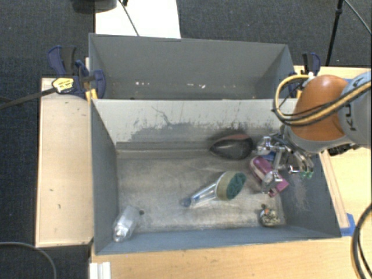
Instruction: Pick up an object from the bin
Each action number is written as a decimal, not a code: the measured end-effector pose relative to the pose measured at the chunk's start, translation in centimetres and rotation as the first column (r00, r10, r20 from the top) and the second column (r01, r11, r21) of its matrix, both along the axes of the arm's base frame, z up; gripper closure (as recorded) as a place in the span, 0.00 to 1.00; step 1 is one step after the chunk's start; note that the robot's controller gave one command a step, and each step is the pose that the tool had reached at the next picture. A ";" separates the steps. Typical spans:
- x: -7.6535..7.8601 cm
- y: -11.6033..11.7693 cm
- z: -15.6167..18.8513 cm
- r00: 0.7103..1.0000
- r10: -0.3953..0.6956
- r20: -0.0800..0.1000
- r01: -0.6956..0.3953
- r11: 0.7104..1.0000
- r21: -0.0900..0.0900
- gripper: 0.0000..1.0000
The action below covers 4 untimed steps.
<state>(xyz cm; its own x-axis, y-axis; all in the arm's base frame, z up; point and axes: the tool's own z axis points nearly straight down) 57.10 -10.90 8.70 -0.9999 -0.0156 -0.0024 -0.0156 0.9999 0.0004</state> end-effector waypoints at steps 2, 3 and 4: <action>-0.2 -0.1 -0.6 0.995 -0.096 -0.004 0.096 0.995 0.006 1.00; 0.6 0.7 11.2 0.994 -0.105 0.008 0.105 0.995 0.000 1.00; 0.4 -0.3 17.8 0.978 0.209 0.006 -0.209 0.978 -0.004 1.00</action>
Offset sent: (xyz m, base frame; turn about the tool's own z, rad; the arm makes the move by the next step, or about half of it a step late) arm -0.0037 -0.0048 -0.0078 0.1047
